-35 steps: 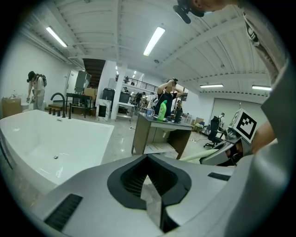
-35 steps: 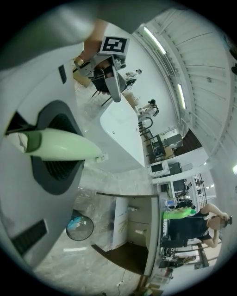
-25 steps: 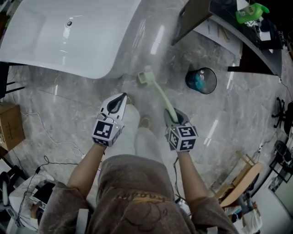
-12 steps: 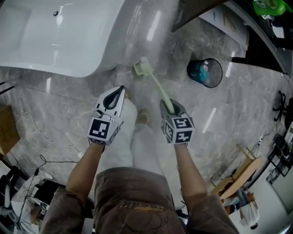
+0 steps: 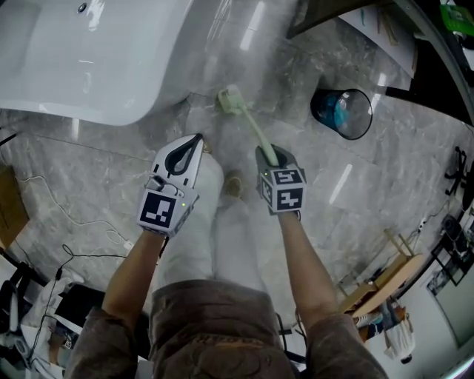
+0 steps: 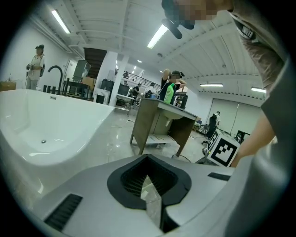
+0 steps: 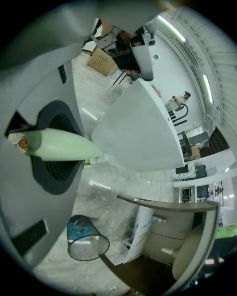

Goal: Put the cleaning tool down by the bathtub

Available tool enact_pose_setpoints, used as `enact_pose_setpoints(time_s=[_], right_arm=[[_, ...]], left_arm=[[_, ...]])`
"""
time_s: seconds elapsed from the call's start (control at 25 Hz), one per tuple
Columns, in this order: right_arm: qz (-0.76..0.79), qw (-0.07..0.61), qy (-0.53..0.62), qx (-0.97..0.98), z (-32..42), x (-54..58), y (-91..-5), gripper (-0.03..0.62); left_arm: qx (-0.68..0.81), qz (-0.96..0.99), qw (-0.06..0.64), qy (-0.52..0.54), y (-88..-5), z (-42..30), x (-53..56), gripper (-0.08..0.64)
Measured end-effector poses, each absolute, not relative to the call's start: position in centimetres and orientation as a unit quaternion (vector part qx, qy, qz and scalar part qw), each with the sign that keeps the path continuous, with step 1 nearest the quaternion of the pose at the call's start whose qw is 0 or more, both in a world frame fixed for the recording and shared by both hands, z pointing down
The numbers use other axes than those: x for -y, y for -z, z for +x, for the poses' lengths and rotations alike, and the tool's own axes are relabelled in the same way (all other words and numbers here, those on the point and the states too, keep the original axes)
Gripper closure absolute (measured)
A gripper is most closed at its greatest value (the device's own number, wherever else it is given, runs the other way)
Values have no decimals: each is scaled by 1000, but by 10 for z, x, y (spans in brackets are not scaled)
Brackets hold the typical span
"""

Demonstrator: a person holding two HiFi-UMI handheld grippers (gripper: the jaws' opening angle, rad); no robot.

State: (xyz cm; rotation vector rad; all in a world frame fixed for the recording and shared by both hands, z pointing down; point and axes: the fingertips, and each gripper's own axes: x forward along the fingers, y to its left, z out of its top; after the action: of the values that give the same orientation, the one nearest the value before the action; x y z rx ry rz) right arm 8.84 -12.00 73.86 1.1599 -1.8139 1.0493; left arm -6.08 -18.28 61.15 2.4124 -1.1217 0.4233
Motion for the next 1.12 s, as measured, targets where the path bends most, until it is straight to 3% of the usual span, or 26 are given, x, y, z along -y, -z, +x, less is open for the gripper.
enact_pose_setpoints(time_s=[0.64, 1.12], right_arm=[[419, 436, -437, 666, 68, 132, -841, 511], [414, 460, -424, 661, 70, 158, -856, 514]], left_arm=[[392, 875, 237, -159, -637, -69, 193, 554], [382, 873, 254, -162, -645, -71, 188, 554]])
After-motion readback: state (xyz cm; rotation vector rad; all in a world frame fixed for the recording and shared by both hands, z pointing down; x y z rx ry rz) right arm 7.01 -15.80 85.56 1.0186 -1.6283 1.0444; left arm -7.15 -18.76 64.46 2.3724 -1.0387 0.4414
